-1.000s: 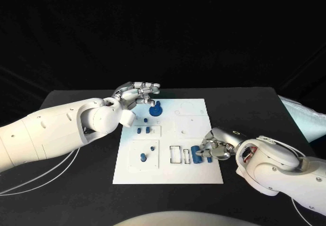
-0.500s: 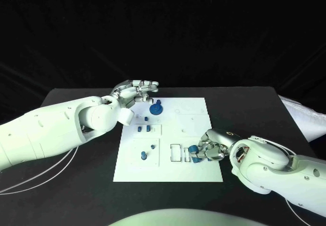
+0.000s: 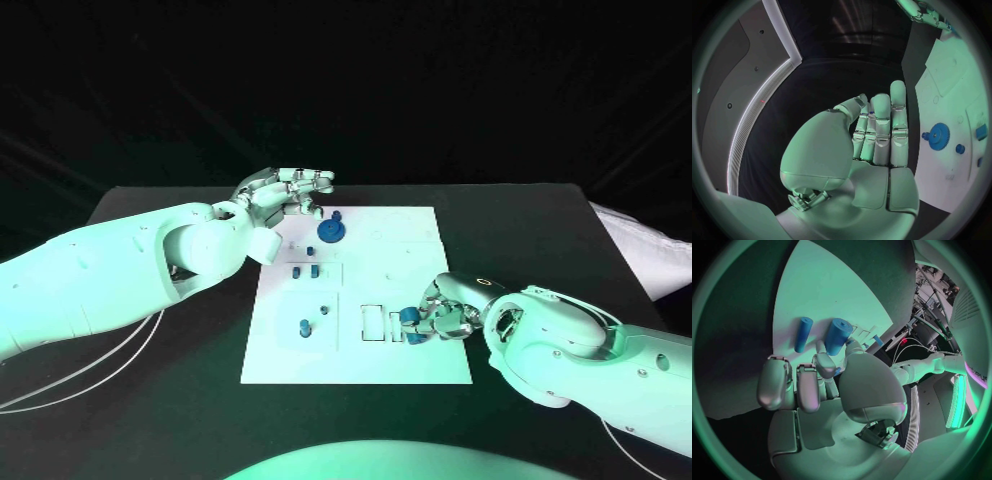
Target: Assemble the parts on the task board
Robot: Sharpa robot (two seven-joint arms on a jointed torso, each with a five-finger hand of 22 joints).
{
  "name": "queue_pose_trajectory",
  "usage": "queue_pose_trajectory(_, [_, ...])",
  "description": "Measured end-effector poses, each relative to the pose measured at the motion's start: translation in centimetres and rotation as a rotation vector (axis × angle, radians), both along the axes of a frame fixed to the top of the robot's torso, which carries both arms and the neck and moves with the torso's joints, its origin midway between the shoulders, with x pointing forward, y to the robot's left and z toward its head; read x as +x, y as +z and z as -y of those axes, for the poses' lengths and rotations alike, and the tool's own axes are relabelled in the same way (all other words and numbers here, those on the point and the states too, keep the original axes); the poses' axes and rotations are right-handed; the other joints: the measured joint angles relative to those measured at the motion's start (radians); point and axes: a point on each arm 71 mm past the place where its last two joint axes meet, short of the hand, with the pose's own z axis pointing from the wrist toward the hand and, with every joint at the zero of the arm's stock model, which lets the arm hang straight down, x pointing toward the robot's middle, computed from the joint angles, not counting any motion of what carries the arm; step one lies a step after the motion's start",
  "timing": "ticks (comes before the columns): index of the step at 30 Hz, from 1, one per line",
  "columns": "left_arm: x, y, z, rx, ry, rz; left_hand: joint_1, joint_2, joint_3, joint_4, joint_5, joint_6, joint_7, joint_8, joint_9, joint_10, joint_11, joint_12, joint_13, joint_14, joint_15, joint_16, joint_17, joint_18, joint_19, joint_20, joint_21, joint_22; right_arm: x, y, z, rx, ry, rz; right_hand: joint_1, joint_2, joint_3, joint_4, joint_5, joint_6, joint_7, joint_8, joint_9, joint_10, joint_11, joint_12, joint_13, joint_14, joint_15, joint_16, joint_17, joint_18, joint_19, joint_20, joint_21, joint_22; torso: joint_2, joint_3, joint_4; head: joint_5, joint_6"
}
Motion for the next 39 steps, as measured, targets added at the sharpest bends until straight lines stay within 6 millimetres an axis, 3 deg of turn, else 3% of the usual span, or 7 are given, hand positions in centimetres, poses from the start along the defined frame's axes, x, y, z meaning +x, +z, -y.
queue_pose_trajectory(8, [0.0,0.0,0.1,0.000,-0.002,0.000,0.000,0.000,0.000,0.000,0.000,0.000,0.000,0.000,0.000,0.000,0.000,0.000,0.000,0.000,0.000,0.000,0.000,0.000,0.000,0.000,0.000,0.000,0.2,-0.1,-0.2,-0.013,-0.001,-0.008,0.019,-0.009,-0.011,-0.001,0.002,0.000,0.000,0.013,0.010,0.001,0.001,0.000,0.003,0.000,0.000,0.000,0.000,0.000,0.000,0.000,0.000,0.003,-0.002,-0.0013,0.0029,-0.003,-0.003])
queue_pose_trajectory(13, [0.0,0.0,0.1,-0.001,-0.003,-0.001,0.000,0.000,0.004,-0.004,0.006,-0.002,0.002,0.005,0.000,-0.004,0.004,0.006,0.000,-0.004,0.004,0.000,-0.002,0.000,0.000,0.000,0.000,0.000,0.2,-0.2,-0.3,-0.015,-0.006,-0.004,0.077,-0.002,-0.018,-0.005,0.087,0.001,-0.005,0.022,0.015,0.000,0.000,0.002,0.022,0.000,0.000,0.006,0.000,0.000,0.000,0.000,0.001,0.007,-0.004,-0.0025,0.0039,-0.007,-0.007])
queue_pose_trajectory(21, [-0.1,0.0,0.2,-0.002,-0.008,-0.002,0.000,0.000,0.004,-0.004,0.006,-0.004,0.004,0.005,0.000,-0.004,0.004,0.006,0.000,-0.004,0.004,0.000,-0.004,0.000,0.000,0.000,0.000,0.000,-0.1,-0.1,0.1,0.010,-0.031,0.012,0.132,-0.007,-0.006,-0.002,0.115,0.020,-0.020,0.034,0.025,0.014,-0.013,0.032,0.059,0.004,-0.015,0.017,0.000,-0.016,0.009,-0.009,0.012,0.024,-0.006,-0.0038,0.0074,-0.010,-0.009])
queue_pose_trajectory(26, [-0.1,0.0,0.2,-0.002,-0.009,-0.003,0.000,0.000,0.004,-0.004,0.006,-0.004,0.004,0.005,0.000,-0.004,0.004,0.006,0.000,-0.004,0.004,0.000,-0.003,0.000,0.000,0.000,0.000,0.000,-0.5,-0.2,0.5,0.062,-0.067,-0.014,0.131,0.012,0.049,-0.024,0.153,0.022,-0.022,0.034,0.025,0.023,-0.014,0.038,0.071,0.002,-0.020,0.025,0.000,-0.015,0.009,-0.009,0.018,0.030,-0.007,-0.0046,0.0092,-0.011,-0.008])
queue_pose_trajectory(27, [-0.1,0.0,0.2,-0.002,-0.009,-0.004,0.000,0.000,0.004,-0.004,0.006,-0.004,0.004,0.005,0.000,-0.004,0.004,0.006,0.000,-0.004,0.004,0.000,-0.003,0.000,0.000,0.000,0.000,0.000,-0.6,-0.1,0.5,0.075,-0.077,-0.023,0.126,0.017,0.049,-0.024,0.165,0.024,-0.020,0.033,0.020,0.025,-0.015,0.038,0.074,0.002,-0.020,0.029,0.000,-0.016,0.013,-0.013,0.019,0.032,-0.008,-0.0049,0.0097,-0.011,-0.008])
queue_pose_trajectory(30, [-0.1,0.0,0.2,-0.002,-0.010,-0.005,0.000,0.000,0.004,-0.004,0.006,-0.004,0.004,0.005,0.000,-0.004,0.004,0.006,0.000,-0.007,0.000,0.000,-0.005,0.000,0.000,0.000,0.000,0.000,-0.7,0.1,0.5,0.124,-0.109,-0.058,0.109,0.034,0.047,-0.021,0.183,0.027,-0.016,0.031,-0.069,0.031,-0.016,0.038,0.077,0.002,-0.020,0.029,0.000,-0.015,0.013,-0.013,0.019,0.033,-0.008,-0.0055,0.0105,-0.012,-0.007])
queue_pose_trajectory(39, [-0.1,0.0,0.2,-0.001,-0.012,-0.007,0.000,0.000,0.004,-0.004,0.006,-0.004,0.004,0.005,0.000,-0.004,0.004,0.006,0.000,-0.007,0.000,0.000,-0.005,0.000,0.000,0.000,0.000,0.000,-0.9,0.4,0.4,0.237,-0.179,-0.122,0.099,0.044,0.057,-0.001,0.198,0.028,-0.015,0.031,-0.070,0.034,-0.019,0.038,0.075,0.002,-0.020,0.029,0.000,-0.016,0.013,-0.013,0.019,0.033,-0.009,-0.0061,0.0123,-0.013,-0.005])
